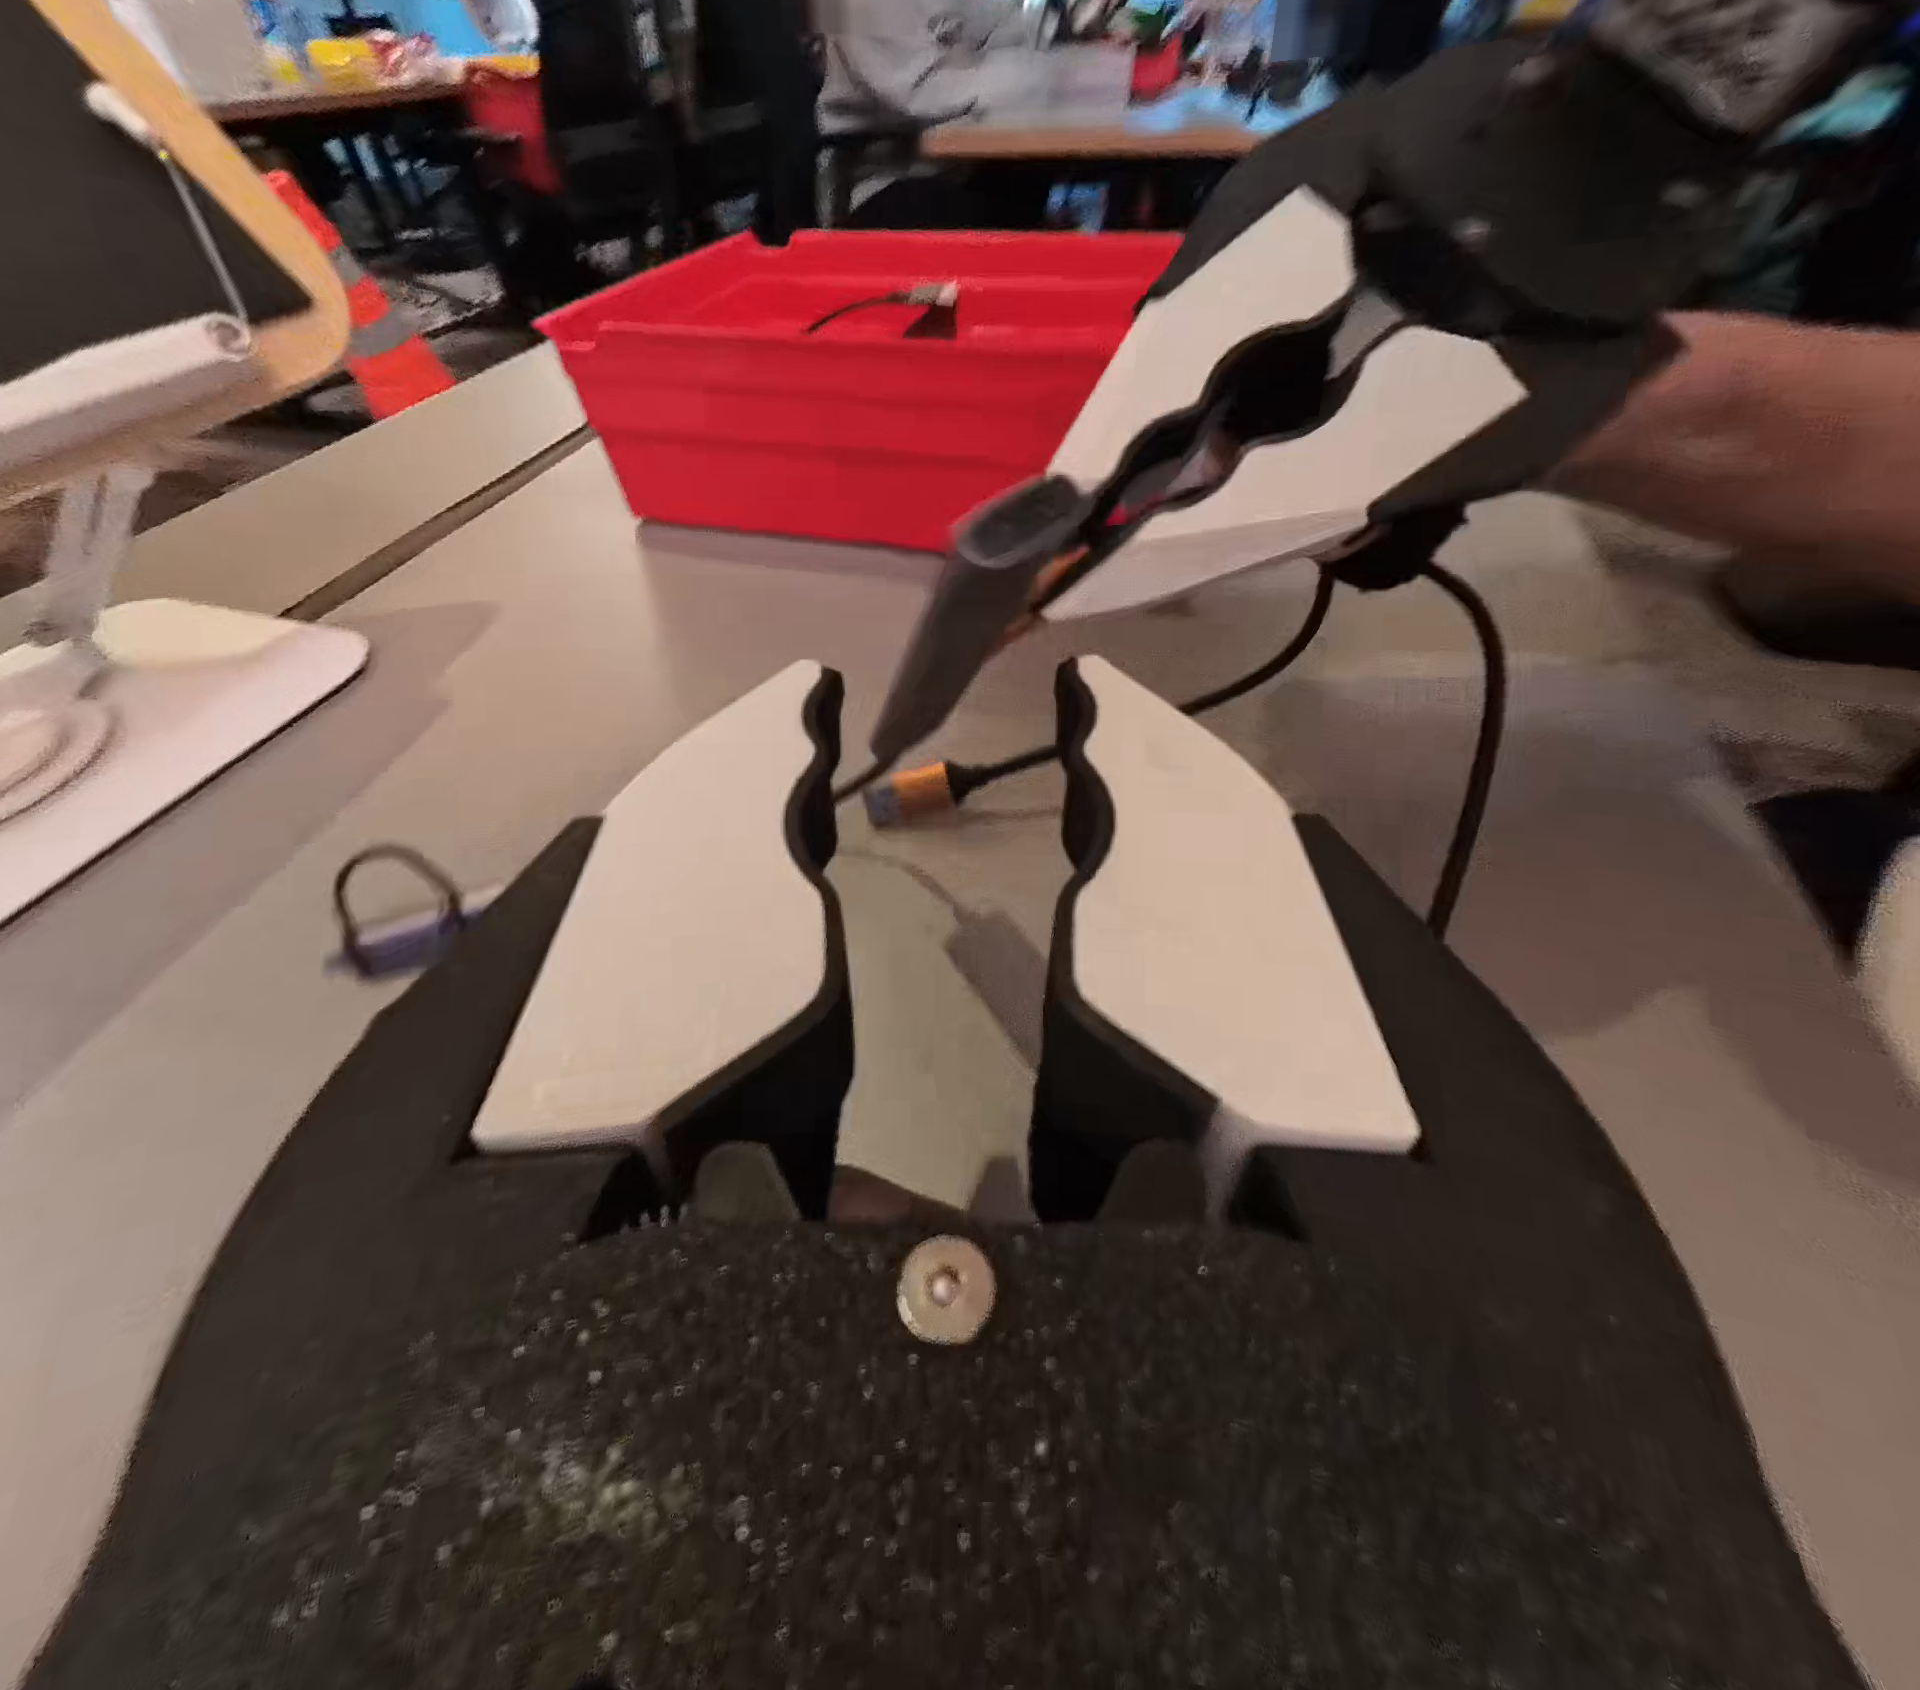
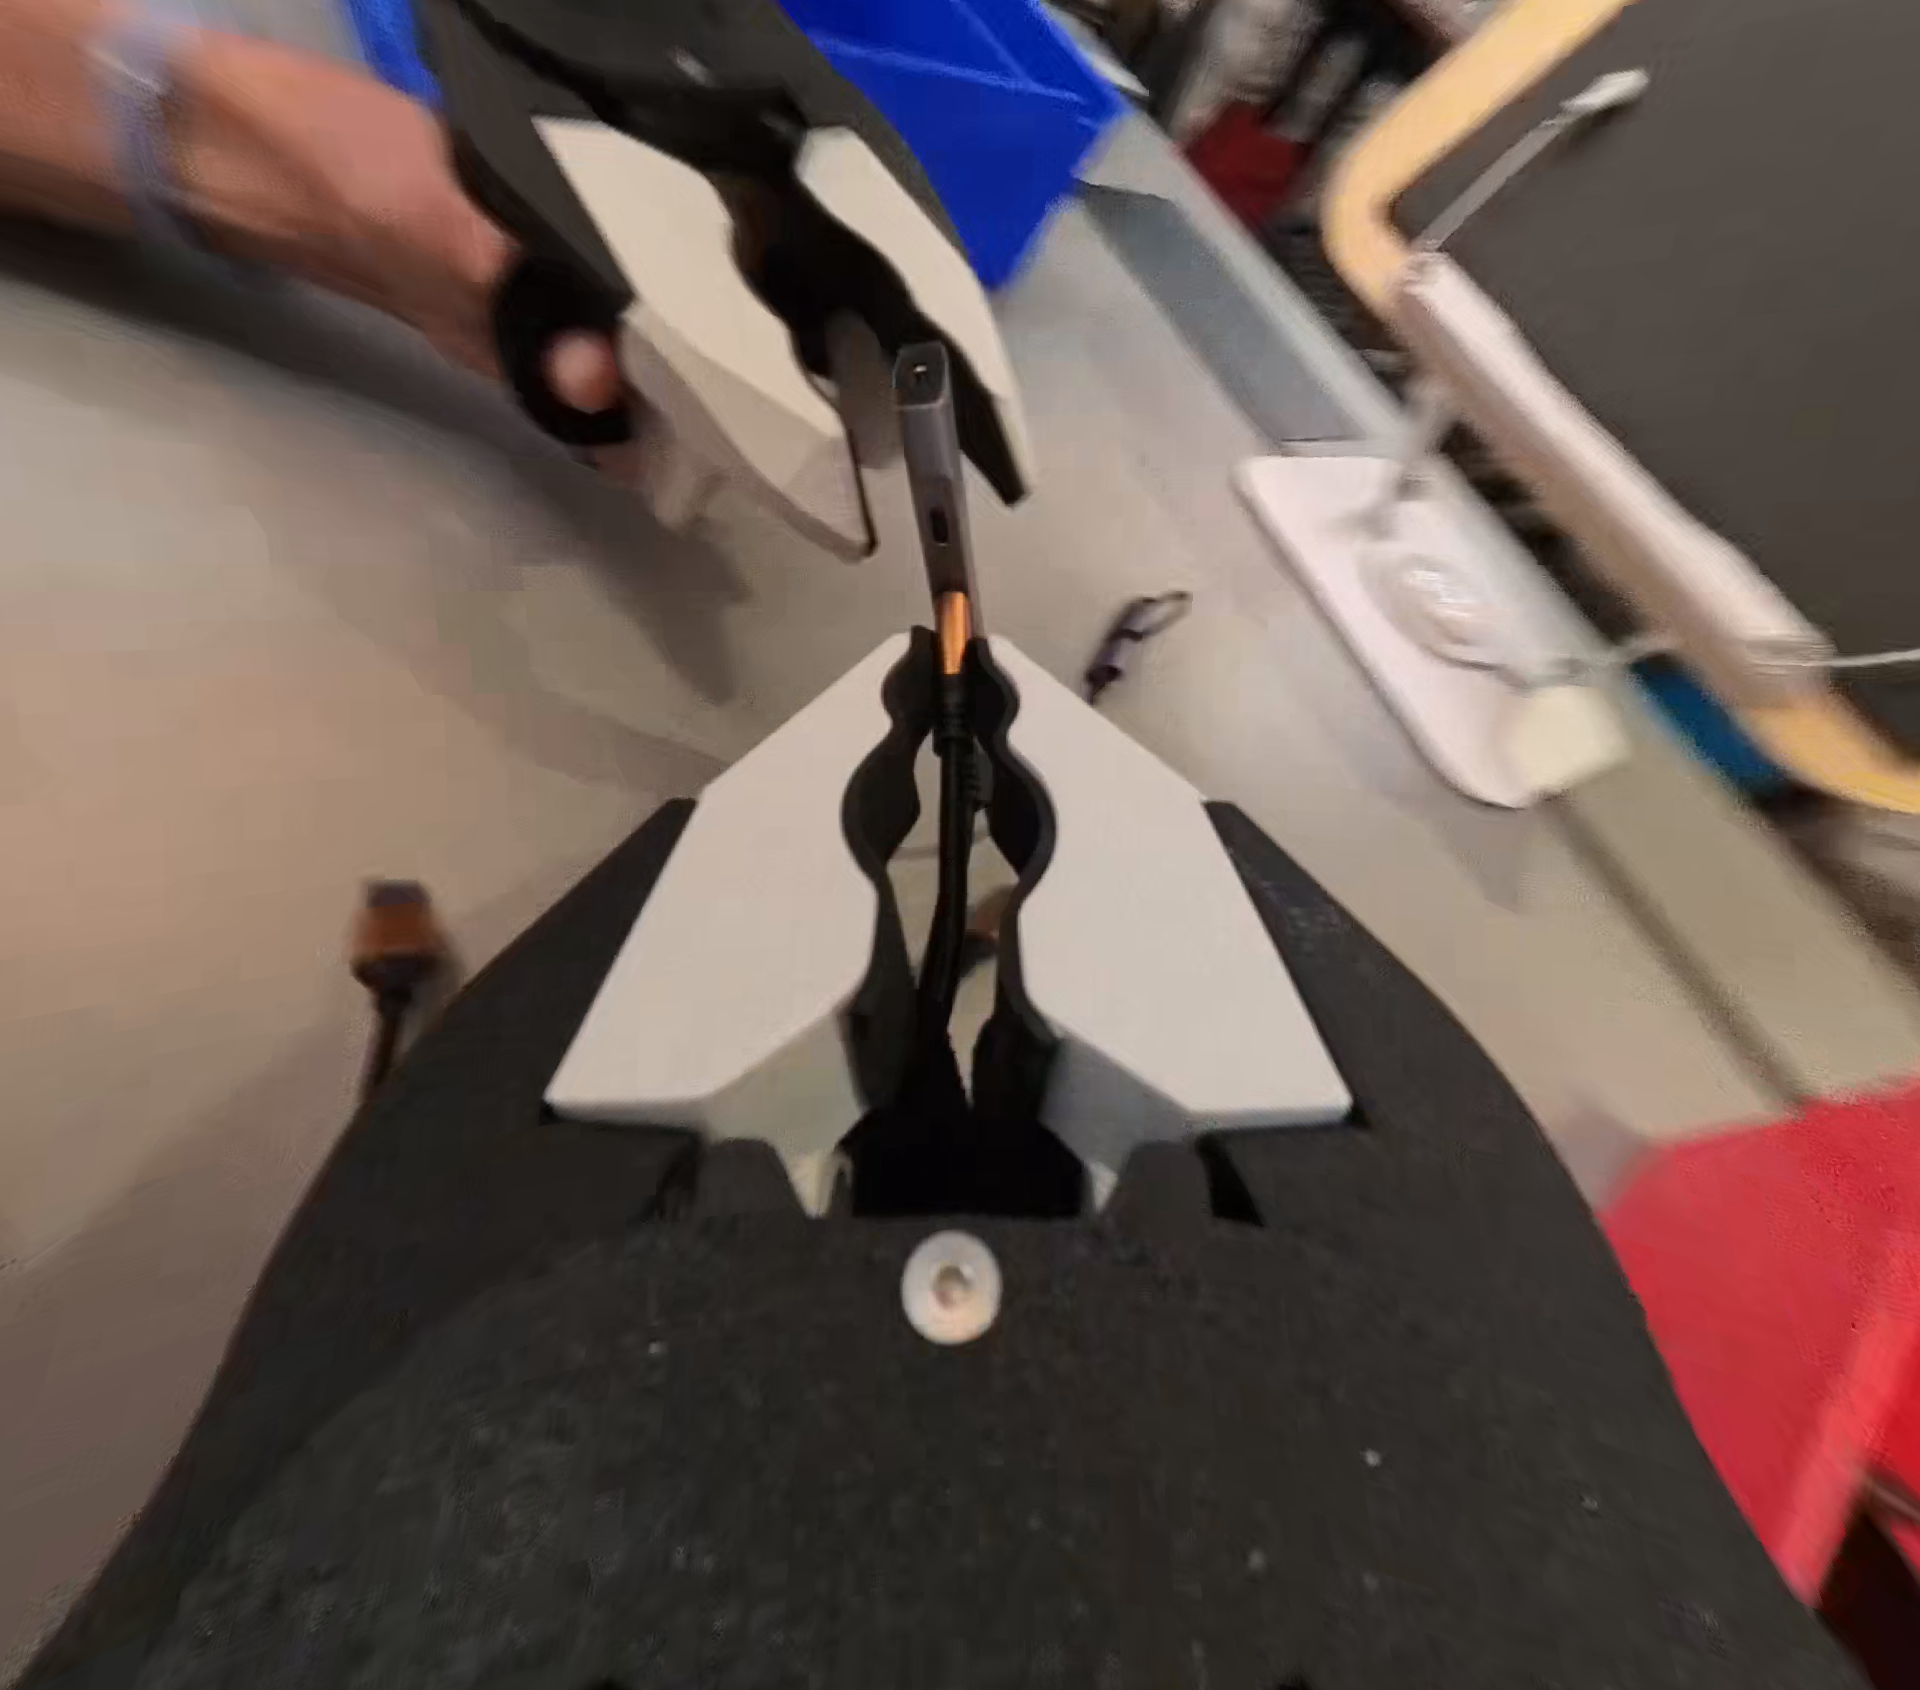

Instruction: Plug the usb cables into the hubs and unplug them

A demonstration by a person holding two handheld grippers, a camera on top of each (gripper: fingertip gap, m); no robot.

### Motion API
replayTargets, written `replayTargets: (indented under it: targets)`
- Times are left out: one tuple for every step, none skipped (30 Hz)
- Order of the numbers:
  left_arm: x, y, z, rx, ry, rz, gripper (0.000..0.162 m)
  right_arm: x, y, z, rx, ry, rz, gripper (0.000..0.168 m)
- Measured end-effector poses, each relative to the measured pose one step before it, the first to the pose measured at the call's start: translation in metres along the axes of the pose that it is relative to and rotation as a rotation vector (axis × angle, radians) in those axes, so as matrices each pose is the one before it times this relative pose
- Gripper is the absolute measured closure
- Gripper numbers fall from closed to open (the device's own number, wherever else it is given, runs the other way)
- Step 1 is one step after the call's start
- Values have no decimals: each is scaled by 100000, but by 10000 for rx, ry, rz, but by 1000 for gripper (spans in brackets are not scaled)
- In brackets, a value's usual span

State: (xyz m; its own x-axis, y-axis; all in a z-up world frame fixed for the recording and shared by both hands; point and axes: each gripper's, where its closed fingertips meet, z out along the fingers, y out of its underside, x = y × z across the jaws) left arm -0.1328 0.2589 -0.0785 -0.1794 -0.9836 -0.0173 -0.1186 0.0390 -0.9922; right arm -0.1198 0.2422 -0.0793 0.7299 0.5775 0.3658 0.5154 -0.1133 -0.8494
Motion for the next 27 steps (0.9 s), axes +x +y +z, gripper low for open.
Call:
replayTargets:
  targets:
    - [552, -442, -169, 257, 489, -264, 121, -543, -570, -659, 361, -864, 797, 164]
    - [570, -257, -36, 141, 399, -149, 121, -431, -420, -480, 293, -696, 731, 164]
    - [812, -136, 61, 62, 463, 1, 121, -1036, -189, -300, 167, -993, 620, 164]
    - [877, 10, 143, -37, 440, 93, 121, -823, -141, -128, 163, -736, 482, 164]
    - [783, 130, 191, -112, 344, 173, 124, -504, -153, 4, 223, -463, 402, 164]
    - [605, 93, 208, -59, 212, 165, 126, -553, 12, 113, 125, -487, 399, 164]
    - [539, 98, 206, -53, 206, 81, 127, -139, -58, 155, 206, -180, 273, 164]
    - [494, 152, 179, -81, 212, 66, 133, 159, 110, 185, 117, -16, 259, 164]
    - [285, 94, 133, -33, 77, 106, 141, -45, 361, 216, -57, -155, 191, 164]
    - [140, 19, 34, 37, 37, 61, 151, -35, -27, 34, 189, -102, 100, 163]
    - [39, -102, -37, 104, 71, -145, 152, -13, -190, 2, 288, -89, 115, 163]
    - [-5, -215, -59, 126, 160, -362, 153, 9, -309, 16, 356, -27, 137, 163]
    - [-99, -248, -75, 138, 108, -368, 153, 145, -342, 31, 384, 112, 50, 163]
    - [-206, -192, -52, 139, -38, -227, 153, 198, -272, 48, 361, 177, -36, 161]
    - [-68, -120, -15, 125, 31, -191, 153, -96, -113, 27, 263, -14, -16, 161]
    - [79, -43, 11, 84, 142, -261, 153, -90, -26, 25, 179, -16, 42, 160]
    - [-47, -12, 20, 79, 55, -243, 153, 60, -15, 1, 151, 79, -12, 159]
    - [37, -1, 30, 73, 96, -192, 153, -5, -47, -31, 109, 58, -122, 160]
    - [160, -30, 41, 63, 174, -184, 153, 22, -31, -9, 78, 87, -91, 163]
    - [95, -72, 37, 80, 104, -139, 153, -47, -61, -36, 56, 3, -21, 164]
    - [84, 16, 32, 16, 83, -65, 153, -132, 56, -50, -92, -76, -42, 164]
    - [101, 117, 12, -86, 73, 23, 153, -54, 125, -10, -138, 5, -65, 164]
    - [57, 144, 1, -138, 33, 84, 153, -80, 194, -29, -182, -25, -8, 164]
    - [68, 234, 23, -198, 31, 100, 153, -46, 298, -65, -255, -55, -8, 164]
    - [27, 376, 40, -300, -24, 202, 153, -31, 387, -35, -267, -54, -18, 164]
    - [60, 396, 20, -330, -27, 262, 153, -126, 393, -33, -239, -125, 14, 164]
    - [148, 311, 4, -269, 12, 235, 153, -179, 255, -11, -131, -137, 22, 164]
